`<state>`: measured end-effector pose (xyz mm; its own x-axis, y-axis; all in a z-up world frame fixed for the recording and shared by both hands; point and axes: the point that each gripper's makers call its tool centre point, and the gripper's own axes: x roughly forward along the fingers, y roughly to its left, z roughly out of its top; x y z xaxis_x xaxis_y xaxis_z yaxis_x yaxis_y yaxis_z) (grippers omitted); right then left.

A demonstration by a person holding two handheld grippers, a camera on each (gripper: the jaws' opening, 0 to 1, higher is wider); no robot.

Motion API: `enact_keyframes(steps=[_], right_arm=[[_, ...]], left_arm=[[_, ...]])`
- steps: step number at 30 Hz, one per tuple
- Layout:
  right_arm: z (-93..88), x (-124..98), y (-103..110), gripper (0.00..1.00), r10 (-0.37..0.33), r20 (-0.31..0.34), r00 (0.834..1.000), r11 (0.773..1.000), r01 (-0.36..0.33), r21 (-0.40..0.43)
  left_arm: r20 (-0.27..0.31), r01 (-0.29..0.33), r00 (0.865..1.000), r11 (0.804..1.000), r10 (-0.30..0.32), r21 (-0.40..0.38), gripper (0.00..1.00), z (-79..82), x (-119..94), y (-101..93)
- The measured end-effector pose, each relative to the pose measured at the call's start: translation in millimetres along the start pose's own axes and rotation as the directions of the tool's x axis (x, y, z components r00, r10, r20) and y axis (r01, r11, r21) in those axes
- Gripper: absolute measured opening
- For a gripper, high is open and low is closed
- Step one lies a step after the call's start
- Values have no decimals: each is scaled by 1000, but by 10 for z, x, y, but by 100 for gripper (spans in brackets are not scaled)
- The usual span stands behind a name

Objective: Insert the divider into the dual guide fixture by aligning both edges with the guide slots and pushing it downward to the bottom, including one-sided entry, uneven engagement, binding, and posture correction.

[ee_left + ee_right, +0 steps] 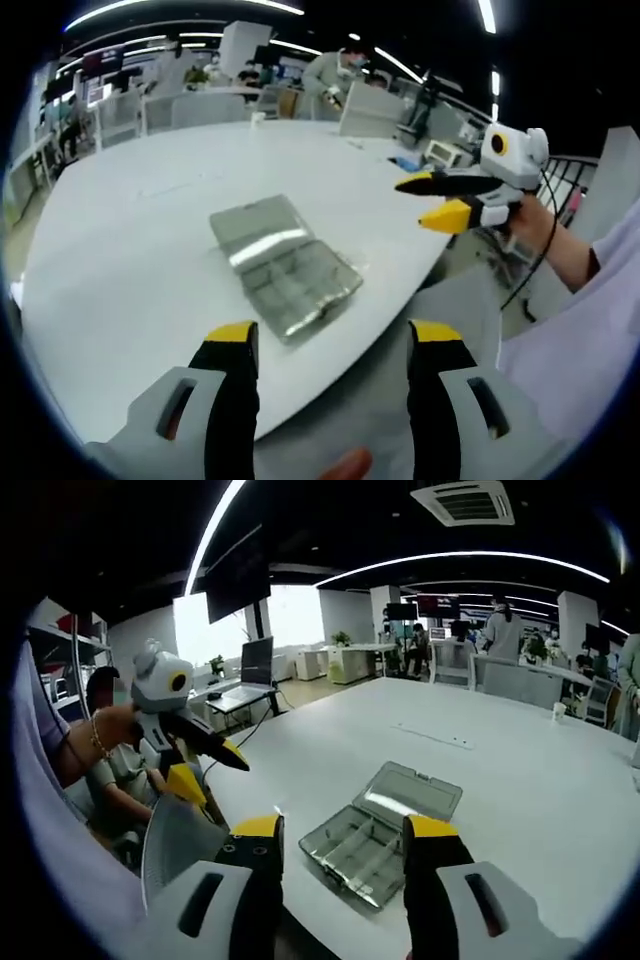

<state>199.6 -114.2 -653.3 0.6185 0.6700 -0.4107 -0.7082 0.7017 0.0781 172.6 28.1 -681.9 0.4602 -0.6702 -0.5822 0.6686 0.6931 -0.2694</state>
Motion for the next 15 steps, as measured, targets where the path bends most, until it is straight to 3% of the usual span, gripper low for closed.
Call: enact_keyframes(steps=[15], right_arm=[[-80, -389, -139, 45, -36, 1, 999, 999, 36, -28]], left_arm=[[54, 29, 998, 999, -30, 17, 58, 159, 18, -227]])
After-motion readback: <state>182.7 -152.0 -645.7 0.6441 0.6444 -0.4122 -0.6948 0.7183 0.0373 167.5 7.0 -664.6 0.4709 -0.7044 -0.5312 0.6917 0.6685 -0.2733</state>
